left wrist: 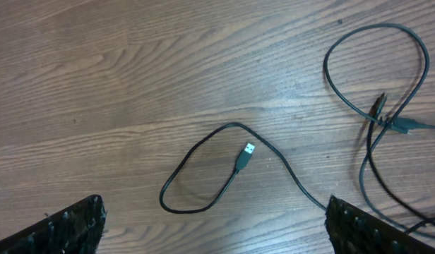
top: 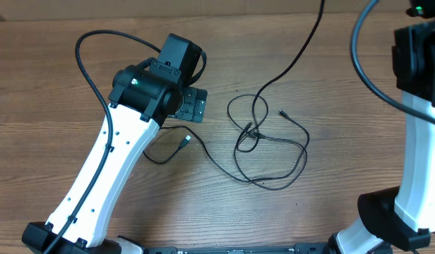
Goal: Untangle cables
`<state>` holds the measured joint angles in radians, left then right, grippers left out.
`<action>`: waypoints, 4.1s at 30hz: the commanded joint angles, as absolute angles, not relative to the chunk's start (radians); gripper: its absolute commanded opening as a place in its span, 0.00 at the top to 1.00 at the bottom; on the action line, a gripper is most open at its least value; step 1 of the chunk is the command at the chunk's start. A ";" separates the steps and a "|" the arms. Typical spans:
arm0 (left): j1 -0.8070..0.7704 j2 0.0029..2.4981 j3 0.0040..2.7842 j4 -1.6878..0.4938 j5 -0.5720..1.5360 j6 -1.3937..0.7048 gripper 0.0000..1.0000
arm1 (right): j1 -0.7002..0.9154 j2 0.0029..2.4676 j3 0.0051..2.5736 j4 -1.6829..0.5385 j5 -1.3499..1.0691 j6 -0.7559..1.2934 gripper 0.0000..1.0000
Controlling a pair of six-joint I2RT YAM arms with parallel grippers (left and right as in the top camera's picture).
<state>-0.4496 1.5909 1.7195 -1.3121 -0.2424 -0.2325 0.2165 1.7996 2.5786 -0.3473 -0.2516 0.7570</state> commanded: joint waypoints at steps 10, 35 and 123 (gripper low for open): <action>-0.445 1.595 1.729 -1.311 -0.238 -0.224 0.00 | 0.212 1.808 2.560 -0.140 -0.513 0.863 0.96; -0.445 1.595 1.729 -1.311 -0.238 -0.224 0.00 | -0.135 1.807 2.560 0.369 -0.204 1.325 0.96; -0.445 1.595 1.729 -1.311 -0.238 -0.224 0.00 | -0.113 2.049 2.093 -1.575 0.056 0.388 0.00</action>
<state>-0.4496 1.5909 1.7195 -1.3128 -0.2420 -0.2321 -0.1432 2.0472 2.0968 -1.5654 -0.0296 0.2993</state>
